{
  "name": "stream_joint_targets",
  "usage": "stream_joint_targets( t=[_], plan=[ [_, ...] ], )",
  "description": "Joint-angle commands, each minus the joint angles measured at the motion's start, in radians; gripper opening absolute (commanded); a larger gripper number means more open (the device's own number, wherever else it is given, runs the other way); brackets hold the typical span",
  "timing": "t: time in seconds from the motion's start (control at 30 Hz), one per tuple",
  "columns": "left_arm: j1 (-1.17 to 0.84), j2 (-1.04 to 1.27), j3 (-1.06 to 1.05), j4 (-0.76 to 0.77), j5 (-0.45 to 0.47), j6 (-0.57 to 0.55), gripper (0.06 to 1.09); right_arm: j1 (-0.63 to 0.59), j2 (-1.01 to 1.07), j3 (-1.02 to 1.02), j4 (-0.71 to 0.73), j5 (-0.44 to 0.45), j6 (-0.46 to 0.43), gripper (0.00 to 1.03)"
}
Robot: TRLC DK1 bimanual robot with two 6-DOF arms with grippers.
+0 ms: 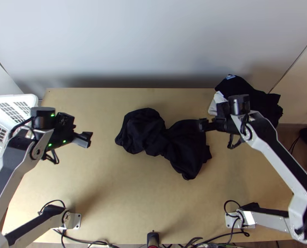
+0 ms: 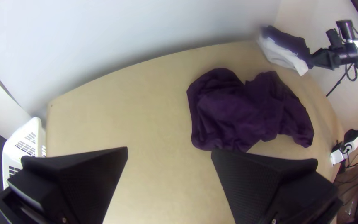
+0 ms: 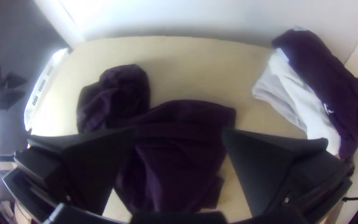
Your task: Fold the t-shirt
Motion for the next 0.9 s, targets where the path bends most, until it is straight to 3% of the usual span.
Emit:
stream_joint_targets(
  t=[0.0, 0.2, 0.5, 0.87],
  plan=[
    [-0.082, 0.132, 0.067, 0.035, 0.008, -0.085, 1.04, 0.138, -0.089, 0.009, -0.053, -0.050, -0.024, 0.99],
    [-0.210, 0.299, 0.125, 0.251, 0.009, -0.094, 1.04, 0.156, -0.073, 0.017, -0.058, -0.050, -0.026, 0.98],
    [-0.311, 0.647, 0.325, 0.320, 0.009, -0.105, 1.04, 0.114, -0.057, 0.020, -0.070, -0.050, -0.035, 0.98],
    [-0.293, 0.899, 0.520, 0.186, 0.011, -0.142, 1.04, 0.072, -0.011, 0.038, -0.081, -0.050, -0.030, 0.98]
  ],
)
